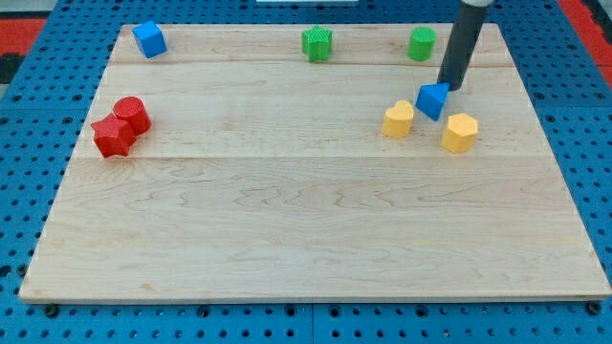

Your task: Push the blue triangle towards bottom center

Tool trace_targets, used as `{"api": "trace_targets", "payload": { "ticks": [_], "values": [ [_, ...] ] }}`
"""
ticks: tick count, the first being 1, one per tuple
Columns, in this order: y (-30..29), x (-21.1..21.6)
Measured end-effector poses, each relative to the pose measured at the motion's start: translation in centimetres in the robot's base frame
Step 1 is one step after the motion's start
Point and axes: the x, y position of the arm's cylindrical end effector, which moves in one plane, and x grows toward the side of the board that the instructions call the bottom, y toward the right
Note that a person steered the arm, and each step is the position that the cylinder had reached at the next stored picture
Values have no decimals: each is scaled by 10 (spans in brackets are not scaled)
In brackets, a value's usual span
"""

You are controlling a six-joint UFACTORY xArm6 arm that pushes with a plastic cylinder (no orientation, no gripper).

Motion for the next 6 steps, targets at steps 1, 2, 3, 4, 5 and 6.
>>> {"api": "trace_targets", "payload": {
  "ticks": [1, 2, 3, 4, 5, 6],
  "values": [
    [-20, 57],
    [-51, 76],
    [-52, 58],
    [-81, 110],
    [-110, 144],
    [-122, 116]
  ]
}}
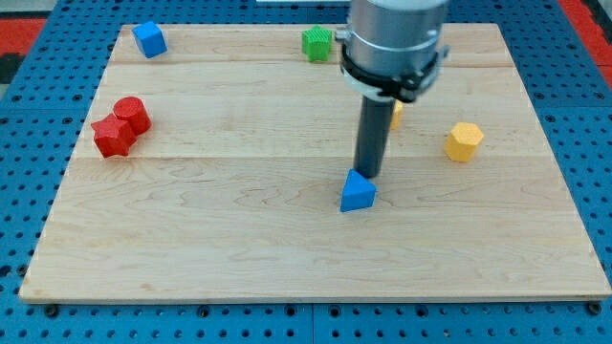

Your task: Push the blue triangle towards bottom center

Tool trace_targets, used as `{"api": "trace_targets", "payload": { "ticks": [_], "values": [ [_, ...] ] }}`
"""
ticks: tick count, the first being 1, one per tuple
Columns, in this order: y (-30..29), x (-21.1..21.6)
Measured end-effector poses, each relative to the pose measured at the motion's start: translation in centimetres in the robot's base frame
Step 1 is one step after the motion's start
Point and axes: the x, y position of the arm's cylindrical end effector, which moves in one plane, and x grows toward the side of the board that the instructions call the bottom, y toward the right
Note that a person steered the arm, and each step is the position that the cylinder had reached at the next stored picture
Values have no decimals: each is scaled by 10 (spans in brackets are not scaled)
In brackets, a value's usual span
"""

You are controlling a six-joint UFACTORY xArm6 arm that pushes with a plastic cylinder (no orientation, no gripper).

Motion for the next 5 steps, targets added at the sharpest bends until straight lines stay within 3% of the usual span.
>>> {"api": "trace_targets", "payload": {
  "ticks": [2, 5],
  "values": [
    [-29, -9],
    [-2, 35]
  ]
}}
